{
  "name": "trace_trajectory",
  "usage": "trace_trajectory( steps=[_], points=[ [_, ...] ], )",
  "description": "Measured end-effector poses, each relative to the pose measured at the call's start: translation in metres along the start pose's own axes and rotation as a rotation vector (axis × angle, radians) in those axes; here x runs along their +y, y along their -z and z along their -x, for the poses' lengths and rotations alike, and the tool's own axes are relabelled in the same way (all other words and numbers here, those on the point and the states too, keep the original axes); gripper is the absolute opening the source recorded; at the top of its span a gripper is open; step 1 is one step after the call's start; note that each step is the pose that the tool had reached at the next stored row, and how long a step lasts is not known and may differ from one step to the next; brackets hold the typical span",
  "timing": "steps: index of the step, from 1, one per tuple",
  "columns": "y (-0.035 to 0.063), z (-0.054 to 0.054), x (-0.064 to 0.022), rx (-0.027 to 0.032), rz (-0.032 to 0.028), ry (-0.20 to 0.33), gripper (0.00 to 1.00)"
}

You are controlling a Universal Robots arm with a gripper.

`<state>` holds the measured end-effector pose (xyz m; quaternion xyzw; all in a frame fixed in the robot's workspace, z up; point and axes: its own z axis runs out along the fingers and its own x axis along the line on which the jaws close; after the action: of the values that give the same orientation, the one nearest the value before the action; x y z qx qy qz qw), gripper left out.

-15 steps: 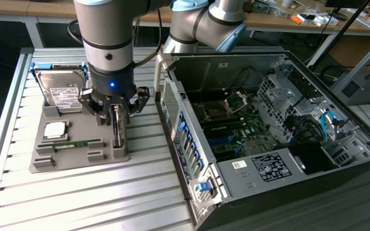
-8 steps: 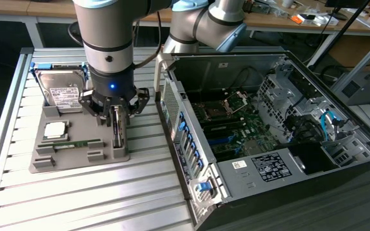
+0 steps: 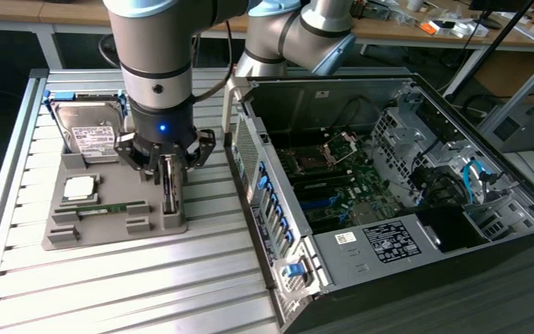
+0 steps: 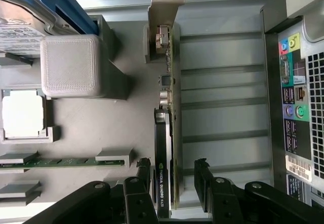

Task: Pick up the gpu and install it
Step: 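Pick up the gpu and move the gpu toward the slot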

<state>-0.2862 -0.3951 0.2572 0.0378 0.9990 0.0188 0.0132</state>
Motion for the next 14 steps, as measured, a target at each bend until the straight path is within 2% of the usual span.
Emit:
trace_trajectory(
  steps=[8,11,14],
  points=[
    [-0.0031,0.0,0.0003,-0.0001,-0.0001,0.0,0.48],
    [-0.0033,0.0,0.0035,-0.0001,-0.0001,0.0,0.48],
    [-0.0036,-0.001,0.0106,0.0,-0.0001,0.0,0.48]
  ],
)
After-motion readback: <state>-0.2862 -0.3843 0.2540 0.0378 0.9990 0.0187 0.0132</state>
